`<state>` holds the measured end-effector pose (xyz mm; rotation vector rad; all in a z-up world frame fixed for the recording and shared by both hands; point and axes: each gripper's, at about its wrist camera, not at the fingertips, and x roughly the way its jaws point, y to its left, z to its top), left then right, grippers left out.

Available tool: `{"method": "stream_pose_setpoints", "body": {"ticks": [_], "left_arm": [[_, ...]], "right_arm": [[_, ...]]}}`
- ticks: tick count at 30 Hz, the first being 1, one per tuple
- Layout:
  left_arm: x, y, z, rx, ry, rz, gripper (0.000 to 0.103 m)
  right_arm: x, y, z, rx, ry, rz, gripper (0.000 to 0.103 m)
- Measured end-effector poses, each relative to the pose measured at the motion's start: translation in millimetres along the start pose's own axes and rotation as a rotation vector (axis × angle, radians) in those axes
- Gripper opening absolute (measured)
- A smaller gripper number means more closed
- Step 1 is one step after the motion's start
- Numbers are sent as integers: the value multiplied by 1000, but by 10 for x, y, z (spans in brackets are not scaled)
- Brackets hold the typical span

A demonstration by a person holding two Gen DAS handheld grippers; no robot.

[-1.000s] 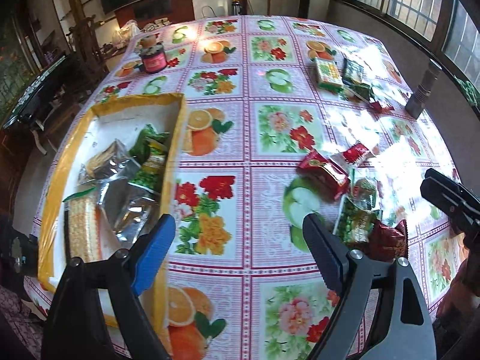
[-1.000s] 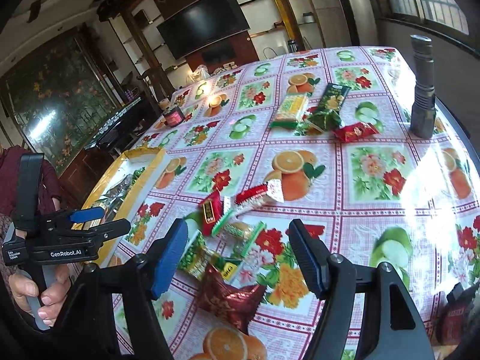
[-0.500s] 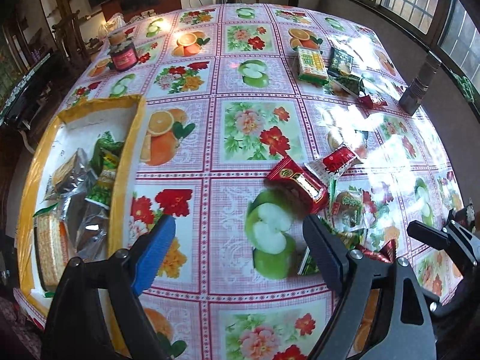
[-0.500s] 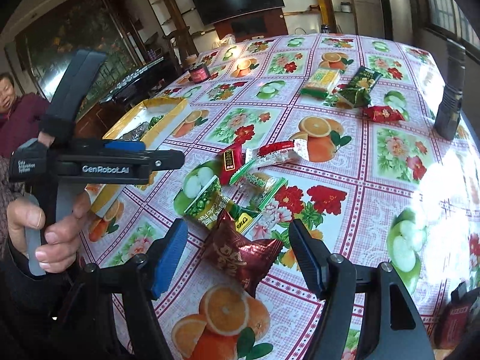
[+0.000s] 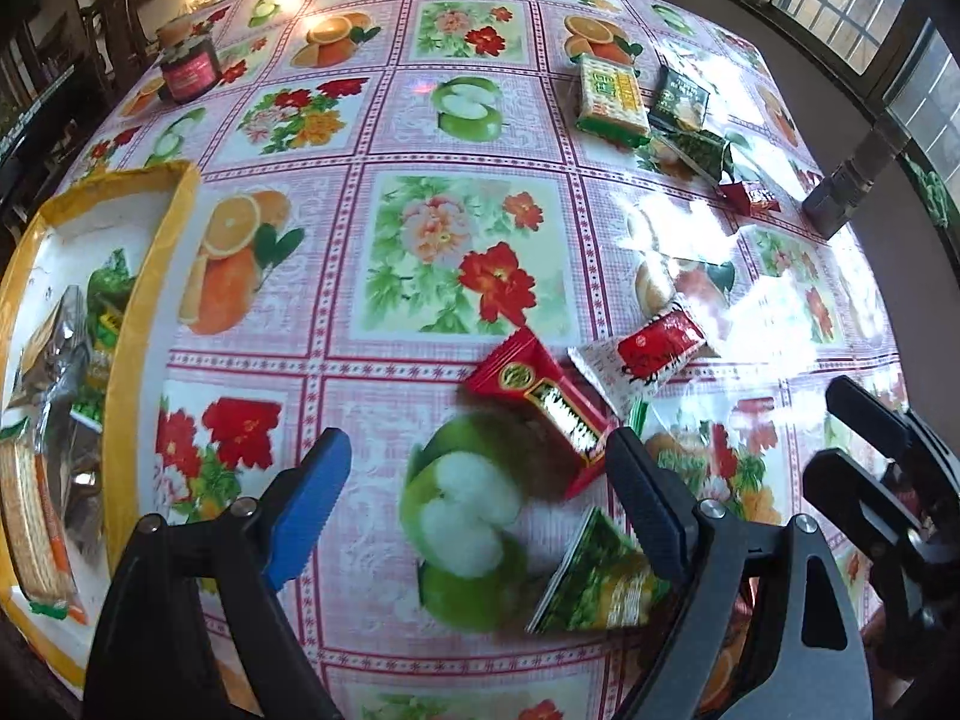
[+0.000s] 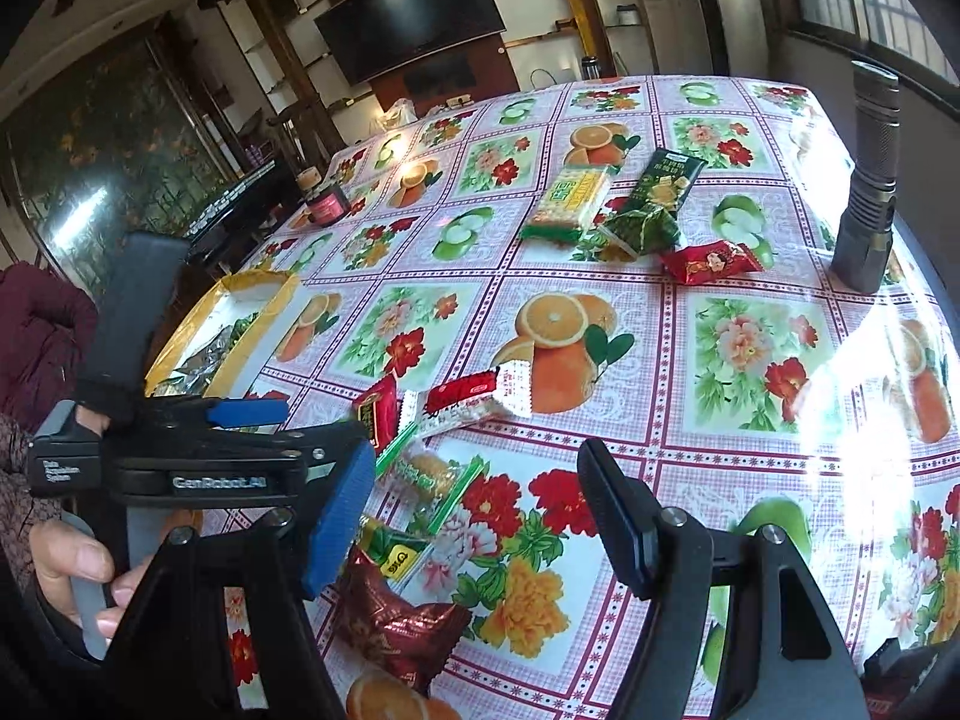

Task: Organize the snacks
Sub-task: 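Grasp the red candy wrapper with the left tool while the right tool grasps a white-and-red packet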

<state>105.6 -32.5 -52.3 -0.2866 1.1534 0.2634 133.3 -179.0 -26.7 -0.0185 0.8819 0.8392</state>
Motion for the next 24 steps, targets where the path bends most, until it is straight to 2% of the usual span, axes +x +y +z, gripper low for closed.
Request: {"method": "stream_pose_setpoints", "body": {"ticks": [4,7,13,16,19,24], "left_arm": [[156,-112,59,28,18,11,86],[162,-81,59,50,2,26,86],[136,321,29,37,21,70,82],[100,414,42,32,17,52,82],[67,401,94,49,0,46,83],[130,380,181,58,15,24,83]], "right_arm": [[2,-51,34,16,-6,4,70],[38,-65,78,20,-6,9,70],[237,3,134,-7,34,33,70],[364,77,158,-31,60,49,70],[405,188,207,-91,65,40,70],[500,377,336,-278,79,30,70]]}}
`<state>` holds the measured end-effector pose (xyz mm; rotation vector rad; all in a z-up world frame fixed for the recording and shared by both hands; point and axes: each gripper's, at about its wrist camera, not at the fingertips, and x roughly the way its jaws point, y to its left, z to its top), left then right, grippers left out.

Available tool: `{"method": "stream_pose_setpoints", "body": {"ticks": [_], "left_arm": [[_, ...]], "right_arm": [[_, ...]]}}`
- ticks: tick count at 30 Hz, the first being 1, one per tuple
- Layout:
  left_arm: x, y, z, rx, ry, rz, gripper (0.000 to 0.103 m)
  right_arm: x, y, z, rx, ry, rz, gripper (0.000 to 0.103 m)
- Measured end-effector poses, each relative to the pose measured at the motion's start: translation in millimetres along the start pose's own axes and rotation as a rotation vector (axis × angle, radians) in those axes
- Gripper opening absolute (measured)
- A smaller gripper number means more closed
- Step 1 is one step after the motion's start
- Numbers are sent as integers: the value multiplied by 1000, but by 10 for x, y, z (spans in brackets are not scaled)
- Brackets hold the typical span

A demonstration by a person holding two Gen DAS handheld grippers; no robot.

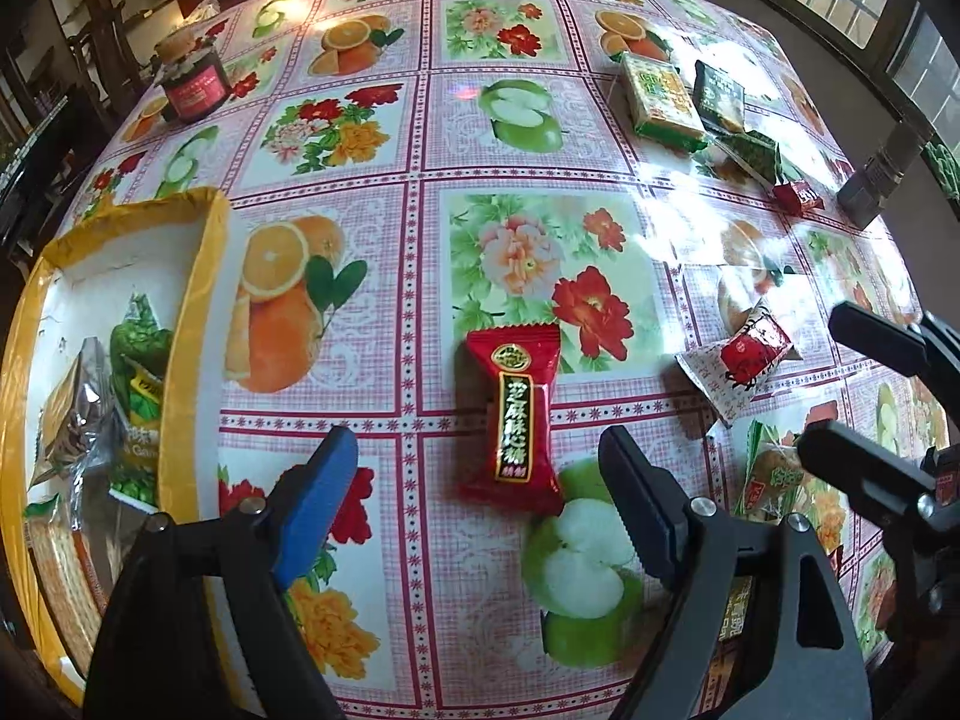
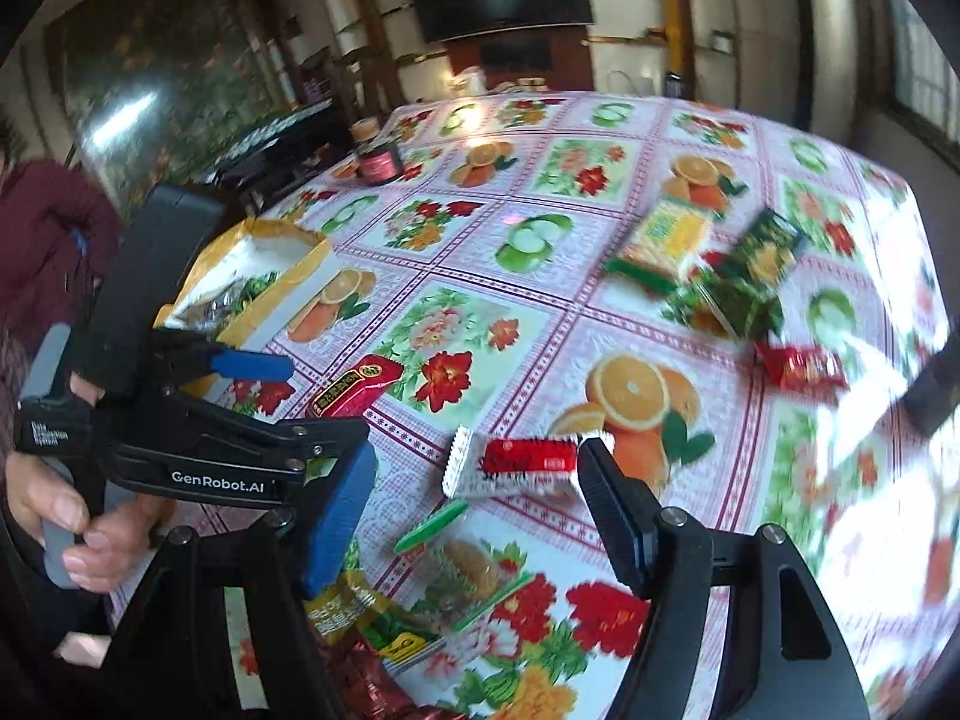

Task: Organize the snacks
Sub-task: 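Grasp the red candy wrapper with the left tool while the right tool grasps a white-and-red packet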

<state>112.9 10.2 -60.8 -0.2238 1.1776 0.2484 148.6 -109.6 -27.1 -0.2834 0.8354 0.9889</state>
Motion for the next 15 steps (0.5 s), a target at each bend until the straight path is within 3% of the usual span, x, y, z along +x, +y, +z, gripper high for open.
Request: {"method": "stream_pose_setpoints", "body": {"ticks": [5,9,11,13,15], "left_arm": [[65,33,32,-20,17,-14,83],[71,64,52,-24,16,-25,83],[75,71,57,-23,16,-26,83],[82,81,70,-23,15,-23,83],[96,69,81,-17,13,-12,83]], "right_arm": [[282,60,155,-169,88,58,70],[524,-99,152,-165,190,22,68],[554,-182,102,-141,218,10,59],[468,-232,57,-103,214,27,43],[400,-249,5,-72,209,17,35]]}}
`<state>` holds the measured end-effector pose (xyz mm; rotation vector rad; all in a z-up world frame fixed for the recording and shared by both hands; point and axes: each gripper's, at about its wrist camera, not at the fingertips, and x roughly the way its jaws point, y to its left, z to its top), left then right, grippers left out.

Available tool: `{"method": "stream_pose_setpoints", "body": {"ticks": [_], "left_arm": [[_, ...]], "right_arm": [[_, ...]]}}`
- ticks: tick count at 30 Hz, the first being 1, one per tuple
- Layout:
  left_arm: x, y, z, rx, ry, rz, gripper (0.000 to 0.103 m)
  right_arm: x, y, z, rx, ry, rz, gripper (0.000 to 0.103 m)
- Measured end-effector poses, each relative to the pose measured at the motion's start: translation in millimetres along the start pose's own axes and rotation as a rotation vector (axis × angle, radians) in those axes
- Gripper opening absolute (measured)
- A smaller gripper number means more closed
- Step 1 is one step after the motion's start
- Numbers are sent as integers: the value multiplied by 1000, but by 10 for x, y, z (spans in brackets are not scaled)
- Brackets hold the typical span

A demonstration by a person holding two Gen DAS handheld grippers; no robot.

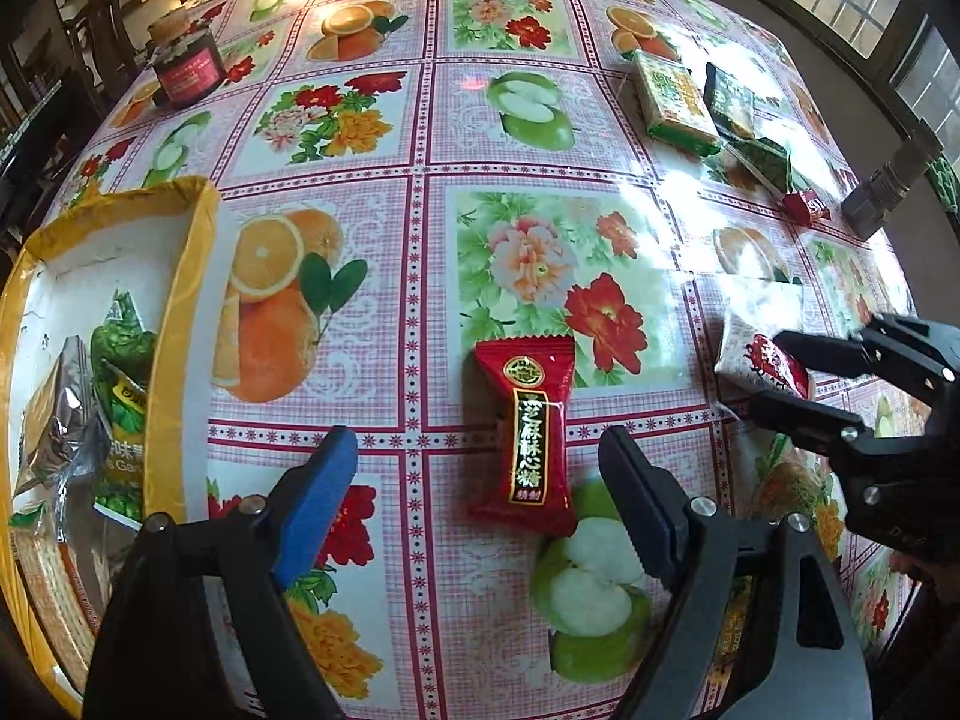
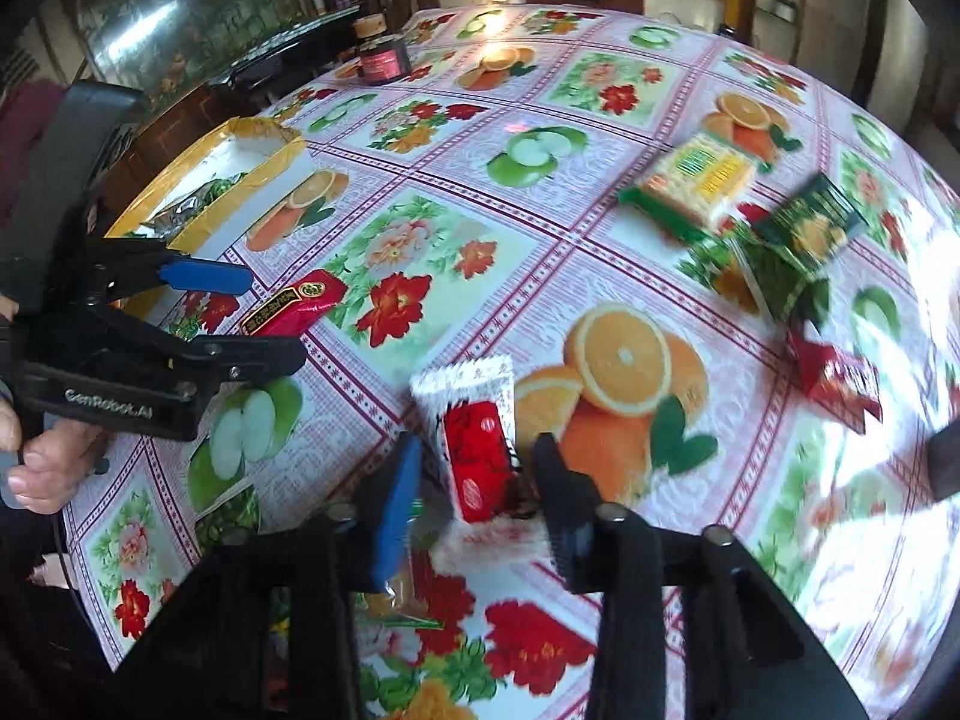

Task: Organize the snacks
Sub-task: 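Grasp the red candy wrapper with the left tool while the right tool grasps a white-and-red packet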

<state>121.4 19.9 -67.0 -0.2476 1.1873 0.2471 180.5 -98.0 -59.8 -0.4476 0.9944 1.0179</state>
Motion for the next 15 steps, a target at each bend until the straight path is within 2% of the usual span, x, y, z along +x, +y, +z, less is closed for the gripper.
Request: {"method": "stream_pose_setpoints", "body": {"ticks": [2,6,8,9,11,14,15], "left_arm": [[15,-23,20,5,-1,6,83],[47,-101,49,28,-3,28,83],[54,-128,38,41,-8,43,83],[50,-138,34,46,-13,46,83],[44,-160,21,54,-24,44,81],[5,-235,-7,82,-50,33,60],[-11,-263,-16,93,-55,27,46]], "right_arm": [[-15,29,-41,7,-8,13,35],[40,117,1,-10,-18,-25,35],[24,78,-6,44,-37,-8,32],[14,43,-25,80,-50,17,27],[-20,-16,-82,144,-80,51,26],[-81,-47,-184,190,-105,58,26],[-97,-49,-201,200,-114,57,26]]}}
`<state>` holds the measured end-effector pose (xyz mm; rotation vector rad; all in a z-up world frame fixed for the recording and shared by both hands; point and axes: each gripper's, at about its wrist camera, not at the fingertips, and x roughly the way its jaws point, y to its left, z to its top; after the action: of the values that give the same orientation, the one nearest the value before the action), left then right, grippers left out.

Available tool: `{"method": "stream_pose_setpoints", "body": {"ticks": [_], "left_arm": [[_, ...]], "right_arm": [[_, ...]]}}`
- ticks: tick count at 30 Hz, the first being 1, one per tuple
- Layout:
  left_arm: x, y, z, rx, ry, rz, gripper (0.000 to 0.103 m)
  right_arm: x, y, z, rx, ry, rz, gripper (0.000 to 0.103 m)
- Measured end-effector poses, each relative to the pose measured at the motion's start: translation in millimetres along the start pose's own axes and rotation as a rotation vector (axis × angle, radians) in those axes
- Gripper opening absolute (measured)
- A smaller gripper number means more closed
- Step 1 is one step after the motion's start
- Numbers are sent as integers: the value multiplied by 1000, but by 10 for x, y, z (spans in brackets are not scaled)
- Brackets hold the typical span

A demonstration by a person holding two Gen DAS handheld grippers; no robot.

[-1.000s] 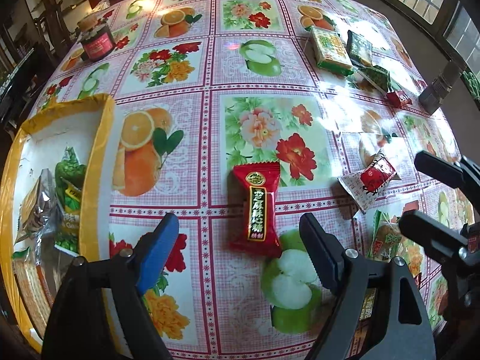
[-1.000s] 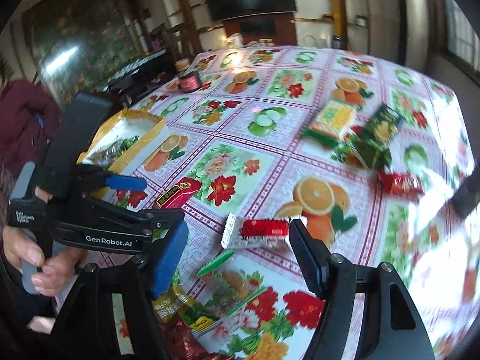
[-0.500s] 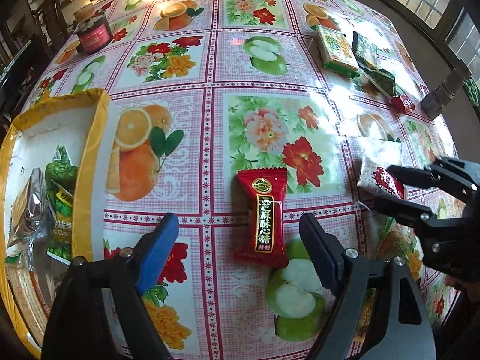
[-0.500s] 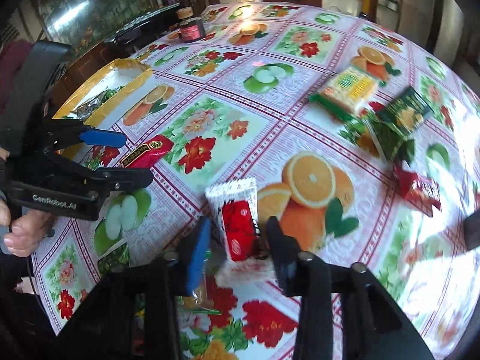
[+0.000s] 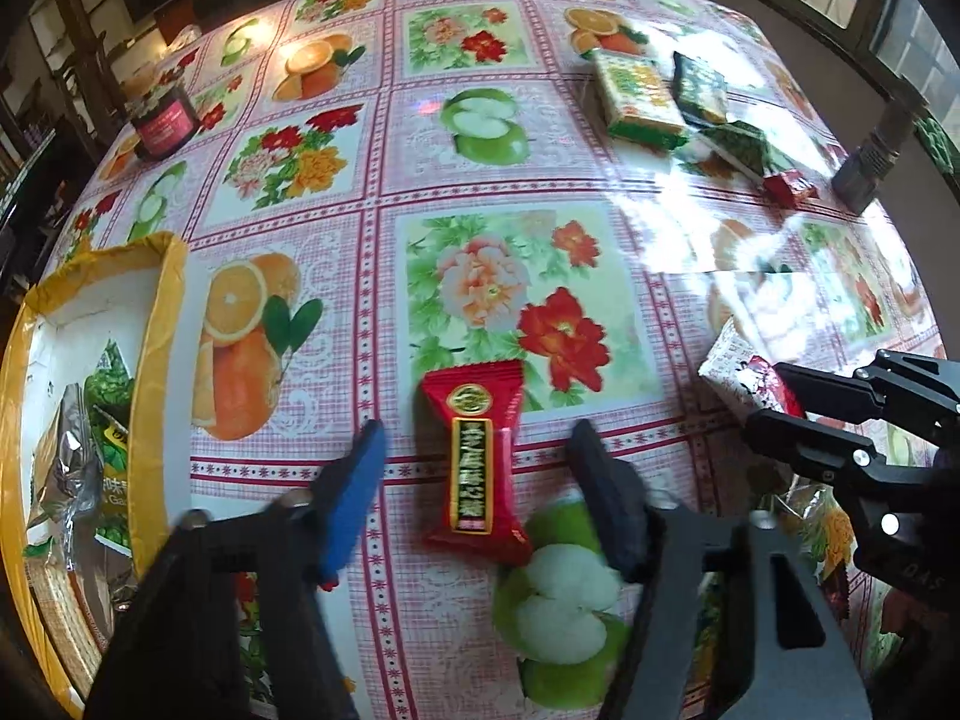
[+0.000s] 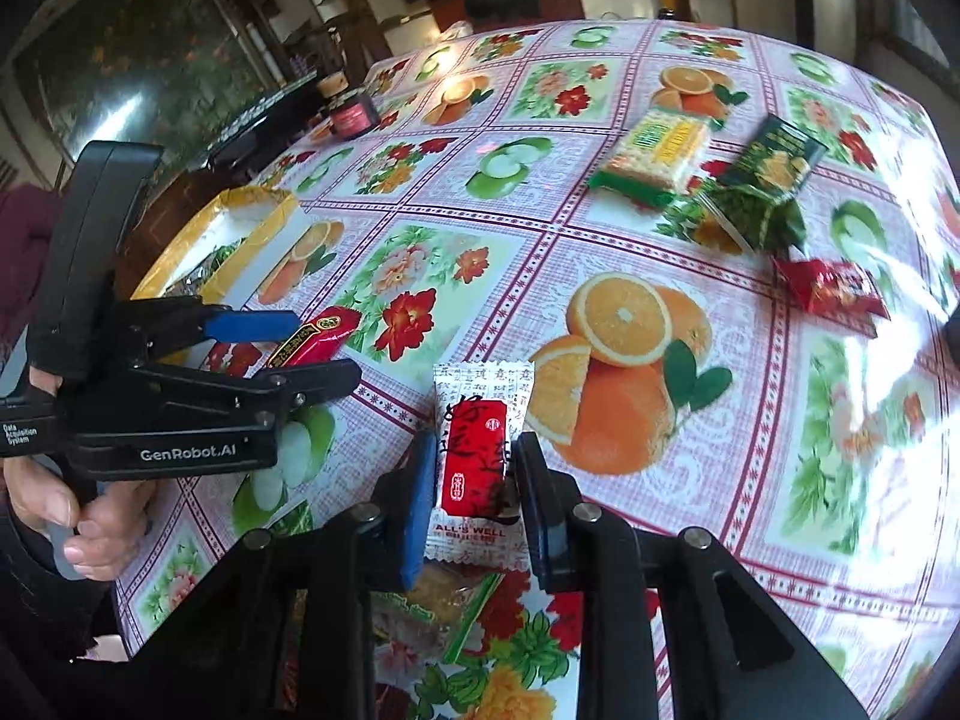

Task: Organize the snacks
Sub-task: 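Grasp the red candy wrapper with the left tool while the right tool grasps a white-and-red packet, then carry the red candy to the tray while the right tool carries the white-and-red packet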

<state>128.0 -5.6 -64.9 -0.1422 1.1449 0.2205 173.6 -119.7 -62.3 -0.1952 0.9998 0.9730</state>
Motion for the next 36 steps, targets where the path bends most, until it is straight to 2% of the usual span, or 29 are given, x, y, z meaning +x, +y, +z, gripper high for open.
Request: {"method": "stream_pose_setpoints", "body": {"ticks": [1,2,6,10,14,17,25,36], "left_arm": [[-21,-41,-8,11,-1,-3,30],[-34,-59,-11,14,0,1,21],[-100,-32,-71,0,-3,-24,20],[-309,128,-180,-49,-44,-81,20],[-565,275,-280,-88,-89,-77,20],[-753,370,-366,-117,-124,-47,20],[-1102,653,-603,-165,-189,110,20],[-1210,982,-852,-226,-196,151,20]], "right_arm": [[-18,-6,-14,11,-11,-1,26],[-48,-17,-39,29,-23,6,26],[-192,-20,-98,66,-71,14,26],[-366,19,-120,94,-136,22,26],[-551,194,-116,84,-195,34,26],[-590,350,-99,67,-216,63,26],[-487,847,-73,-19,-203,125,26],[-358,1283,-11,-89,-184,168,26]]}}
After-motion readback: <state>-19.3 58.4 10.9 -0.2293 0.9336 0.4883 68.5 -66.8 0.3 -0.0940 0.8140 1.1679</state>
